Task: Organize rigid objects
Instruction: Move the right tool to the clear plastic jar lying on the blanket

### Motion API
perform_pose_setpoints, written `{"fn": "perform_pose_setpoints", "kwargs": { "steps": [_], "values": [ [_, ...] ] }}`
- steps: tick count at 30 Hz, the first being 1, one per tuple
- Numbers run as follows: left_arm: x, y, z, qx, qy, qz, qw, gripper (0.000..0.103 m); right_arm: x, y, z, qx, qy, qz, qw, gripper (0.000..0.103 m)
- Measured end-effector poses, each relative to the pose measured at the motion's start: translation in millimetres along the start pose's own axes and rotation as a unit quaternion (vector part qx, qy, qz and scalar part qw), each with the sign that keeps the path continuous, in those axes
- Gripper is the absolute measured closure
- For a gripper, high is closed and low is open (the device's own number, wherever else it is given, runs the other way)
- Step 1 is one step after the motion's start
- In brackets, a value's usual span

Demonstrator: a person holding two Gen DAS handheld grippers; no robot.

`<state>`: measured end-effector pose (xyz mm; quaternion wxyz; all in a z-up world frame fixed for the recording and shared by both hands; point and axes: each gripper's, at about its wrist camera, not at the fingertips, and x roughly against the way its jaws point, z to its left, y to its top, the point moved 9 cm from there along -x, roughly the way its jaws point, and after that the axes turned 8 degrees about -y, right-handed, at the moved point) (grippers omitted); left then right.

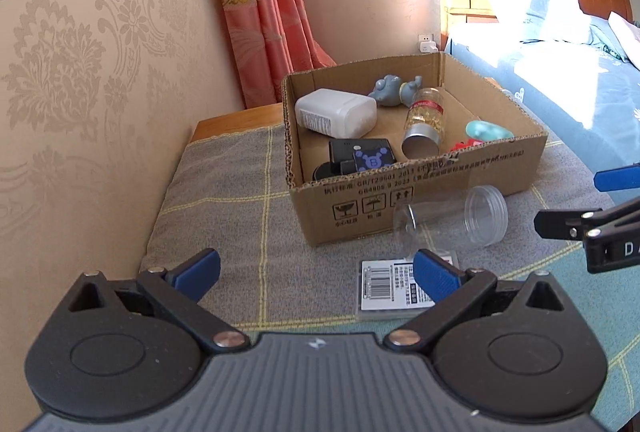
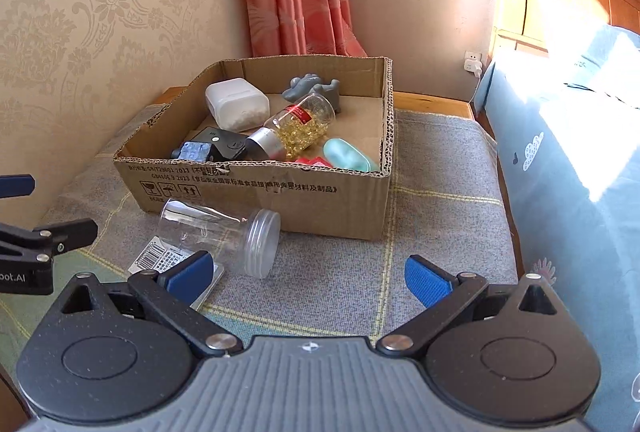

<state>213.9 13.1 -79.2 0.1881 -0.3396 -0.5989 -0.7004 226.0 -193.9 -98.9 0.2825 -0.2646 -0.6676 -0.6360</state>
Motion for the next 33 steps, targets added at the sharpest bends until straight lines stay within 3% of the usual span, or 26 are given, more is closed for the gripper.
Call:
{"fn": "perform_pose_setpoints", "kwargs": {
  "steps": [8,14,19,27,33],
  "values": [
    [9.9,-18.7,29.0,0.019,0.024,0.001,0.9995,0.001,3.4,-7.2,41.8,0.05,0.016,-0.036,0.998,0.0],
    [20.1,-26.1,54.9,0.057,0.03,-0.009,0.9979,0.001,-7.3,2.2,78.5,0.095,0.0,-0.046,0.994,0.0],
    [22.3,-32.0,65.8,0.071,0.031,-0.009,0.9969,0.001,-20.2,13.1,96.0,0.095,-0.024,-0.057,0.994,0.0],
    [20.4,-34.9,66.6,0.079,0.024,-0.007,0.9965,0.001,-44.6,17.1,98.2,0.081,-0.063,-0.057,0.993,0.0],
    [16.4,-32.7,54.8,0.072,0.016,-0.004,0.9973,0.001,-55.4,6.6,78.3,0.057,-0.062,-0.03,0.996,0.0]
  ]
}}
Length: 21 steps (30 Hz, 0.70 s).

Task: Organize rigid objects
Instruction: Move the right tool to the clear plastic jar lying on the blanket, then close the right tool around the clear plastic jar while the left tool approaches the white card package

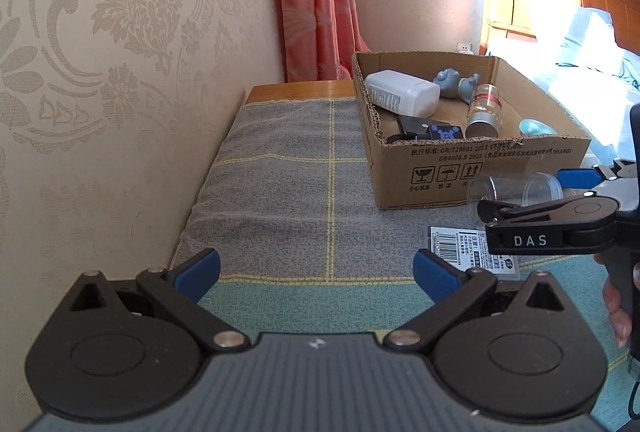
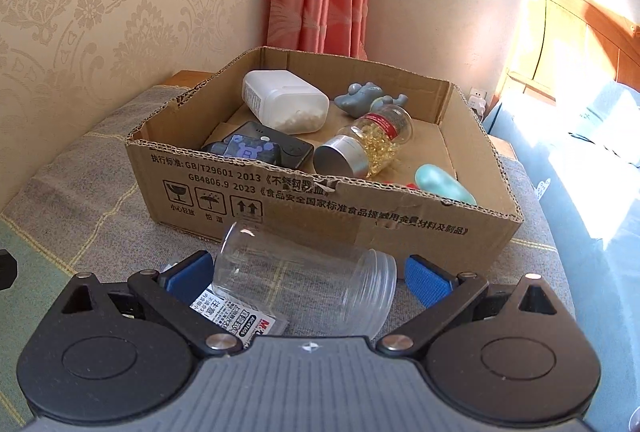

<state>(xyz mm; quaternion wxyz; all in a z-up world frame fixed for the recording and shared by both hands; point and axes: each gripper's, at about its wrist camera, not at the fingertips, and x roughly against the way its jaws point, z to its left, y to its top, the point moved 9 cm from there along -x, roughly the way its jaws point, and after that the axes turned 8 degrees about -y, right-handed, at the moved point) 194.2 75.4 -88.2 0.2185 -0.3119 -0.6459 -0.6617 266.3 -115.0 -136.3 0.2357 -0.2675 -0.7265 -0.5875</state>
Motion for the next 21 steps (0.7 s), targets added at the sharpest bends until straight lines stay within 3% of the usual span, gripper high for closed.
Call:
{"fn": "perform_pose_setpoints", "kwargs": {
  "steps": [14,21],
  "values": [
    [-18.7,-1.4,-43.7,-0.038,-0.027,0.027,0.9985,0.001,-17.4,-36.1,-52.7,-0.03,-0.012,0.057,0.998,0.0],
    [-29.8,-1.8,-63.3,-0.051,-0.048,0.039,0.9968,0.001,-14.9,-47.5,-39.1,0.02,0.042,0.057,0.997,0.0]
  ]
}}
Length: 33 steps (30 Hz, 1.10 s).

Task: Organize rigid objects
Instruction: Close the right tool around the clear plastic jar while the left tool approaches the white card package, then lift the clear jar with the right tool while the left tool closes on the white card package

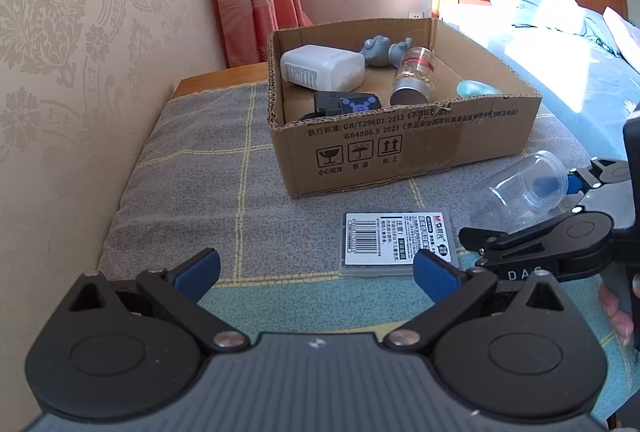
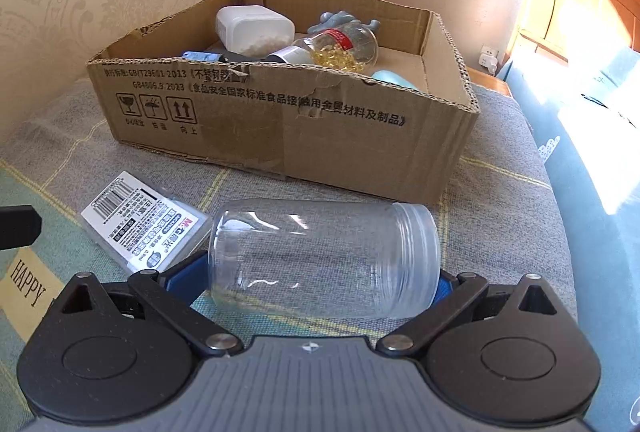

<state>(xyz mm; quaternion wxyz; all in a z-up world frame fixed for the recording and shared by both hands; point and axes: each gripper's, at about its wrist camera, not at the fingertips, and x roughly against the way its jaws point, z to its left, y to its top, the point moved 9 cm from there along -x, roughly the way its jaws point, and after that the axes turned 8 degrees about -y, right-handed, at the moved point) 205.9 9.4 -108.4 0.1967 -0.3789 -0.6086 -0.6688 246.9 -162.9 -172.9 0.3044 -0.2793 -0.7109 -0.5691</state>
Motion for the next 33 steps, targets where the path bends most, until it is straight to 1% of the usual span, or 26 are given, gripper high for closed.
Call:
{"fn": "perform_pose_setpoints", "kwargs": {
  "steps": [4,7,11,15,18,20,21,24,25,31,33],
  "values": [
    [-11.9,1.2,-10.9,-0.007,-0.02,0.01,0.9997,0.001,1.7,-2.2,-8.2,0.006,-0.002,0.002,1.0,0.0],
    [-23.1,1.7,-18.9,-0.003,-0.045,0.02,0.9988,0.001,1.8,-6.7,-22.5,-0.009,0.007,0.009,1.0,0.0],
    [-38.8,6.0,-29.6,-0.008,-0.072,0.027,0.997,0.001,4.0,-12.2,-30.1,-0.008,0.009,-0.002,1.0,0.0],
    [-54.5,10.8,-35.2,-0.008,-0.088,0.031,0.9956,0.001,3.8,-13.3,-30.1,-0.005,0.012,-0.01,1.0,0.0],
    [-66.3,12.3,-33.3,0.005,-0.103,0.035,0.994,0.001,3.3,-13.5,-31.3,-0.006,0.014,-0.013,1.0,0.0],
    [-74.0,11.3,-29.8,0.013,-0.096,0.046,0.9942,0.001,3.8,-13.8,-31.0,-0.004,0.014,-0.015,1.0,0.0],
    [-78.1,10.4,-29.5,0.013,-0.099,0.052,0.9936,0.001,3.9,-13.7,-31.4,-0.003,0.015,-0.015,1.0,0.0],
    [-80.6,10.2,-29.0,0.0,-0.087,0.049,0.995,0.001,4.5,-14.2,-31.2,-0.003,0.015,-0.017,1.0,0.0],
    [-80.6,10.3,-27.6,0.004,-0.087,0.048,0.9951,0.0,4.7,-14.5,-31.3,-0.004,0.015,-0.017,1.0,0.0],
    [-75.9,6.8,-5.3,0.026,-0.045,0.041,0.9978,0.0,4.9,-14.3,-31.8,-0.005,0.015,-0.017,1.0,0.0],
    [-72.7,4.5,-0.6,0.03,-0.038,0.043,0.9979,0.0,5.0,-14.3,-31.6,-0.006,0.013,-0.017,1.0,0.0]
  ]
}}
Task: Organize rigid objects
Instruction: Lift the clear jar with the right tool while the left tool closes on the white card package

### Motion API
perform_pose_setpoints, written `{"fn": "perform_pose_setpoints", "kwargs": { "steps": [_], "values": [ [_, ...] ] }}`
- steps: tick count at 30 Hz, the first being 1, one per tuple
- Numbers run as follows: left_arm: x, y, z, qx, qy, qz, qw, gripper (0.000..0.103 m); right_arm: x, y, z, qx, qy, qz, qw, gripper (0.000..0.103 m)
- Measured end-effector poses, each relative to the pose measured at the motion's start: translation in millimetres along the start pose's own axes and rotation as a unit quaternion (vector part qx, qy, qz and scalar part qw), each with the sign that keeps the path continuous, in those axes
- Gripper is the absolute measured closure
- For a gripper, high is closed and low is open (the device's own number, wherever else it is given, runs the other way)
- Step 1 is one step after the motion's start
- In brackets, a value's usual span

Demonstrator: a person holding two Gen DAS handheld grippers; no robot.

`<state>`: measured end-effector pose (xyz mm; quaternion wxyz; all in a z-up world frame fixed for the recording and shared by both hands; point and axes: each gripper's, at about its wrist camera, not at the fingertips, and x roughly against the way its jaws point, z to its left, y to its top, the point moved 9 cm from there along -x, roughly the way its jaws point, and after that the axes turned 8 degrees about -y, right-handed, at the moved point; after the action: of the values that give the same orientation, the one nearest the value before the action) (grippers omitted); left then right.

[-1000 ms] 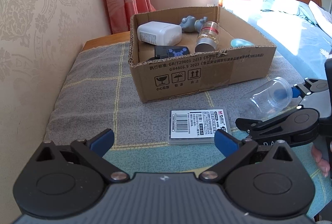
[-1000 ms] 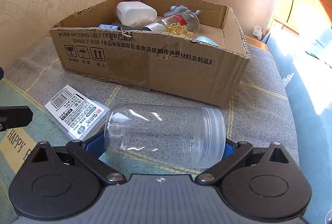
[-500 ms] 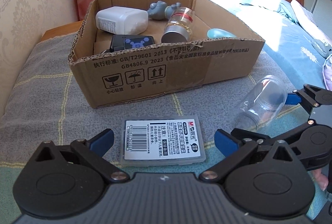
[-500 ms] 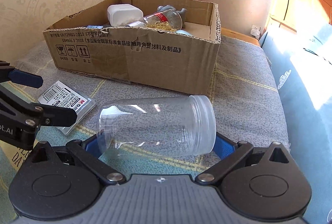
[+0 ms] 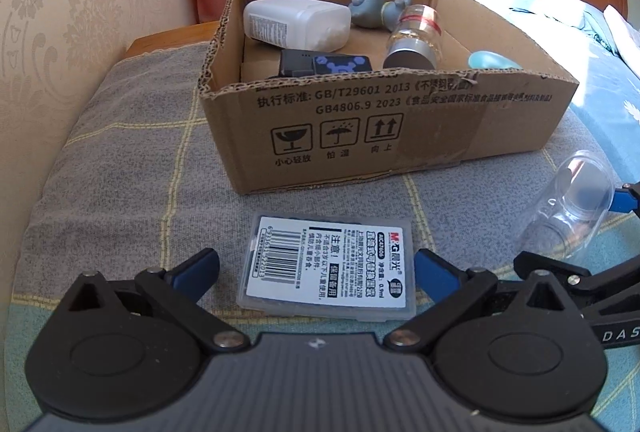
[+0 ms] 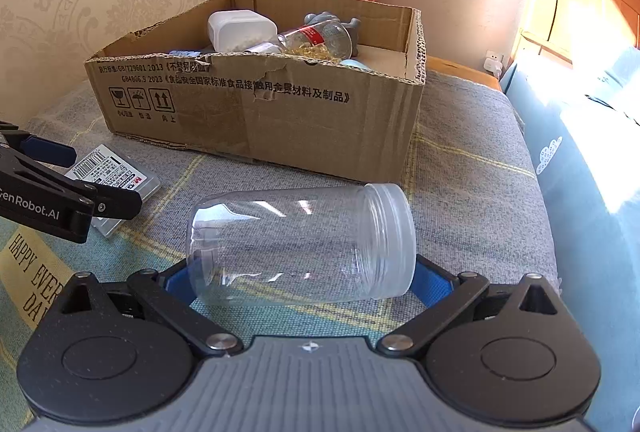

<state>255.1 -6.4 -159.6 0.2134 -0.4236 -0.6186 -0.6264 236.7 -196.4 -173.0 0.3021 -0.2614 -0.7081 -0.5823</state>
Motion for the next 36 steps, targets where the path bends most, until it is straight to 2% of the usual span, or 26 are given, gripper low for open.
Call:
{"fn": "perform_pose_setpoints", "kwargs": {
  "steps": [3,7,15,25,28,36],
  "values": [
    [0.1,-0.7,-5.5,-0.019,-0.004,0.001,0.9998,0.001,-0.2,0.0,0.5,-0.003,-0.002,-0.002,1.0,0.0],
    [-8.8,3.8,-10.2,-0.012,-0.012,-0.003,0.9999,0.0,0.0,-0.4,1.2,-0.004,-0.004,-0.003,1.0,0.0],
    [-4.1,-0.6,4.3,0.031,0.023,-0.015,0.9991,0.0,-0.3,0.0,1.5,-0.004,-0.003,-0.004,1.0,0.0],
    [-0.6,-6.7,2.4,0.027,0.022,-0.022,0.9991,0.0,-0.8,5.6,3.6,-0.016,-0.01,0.015,1.0,0.0],
    [0.6,-6.8,1.7,0.019,0.019,-0.025,0.9993,0.001,5.6,10.4,5.7,-0.025,0.005,0.008,1.0,0.0],
    [2.0,-7.1,-0.8,0.017,0.012,-0.028,0.9994,0.002,11.8,22.1,9.0,-0.011,-0.017,-0.003,1.0,0.0]
  ]
}}
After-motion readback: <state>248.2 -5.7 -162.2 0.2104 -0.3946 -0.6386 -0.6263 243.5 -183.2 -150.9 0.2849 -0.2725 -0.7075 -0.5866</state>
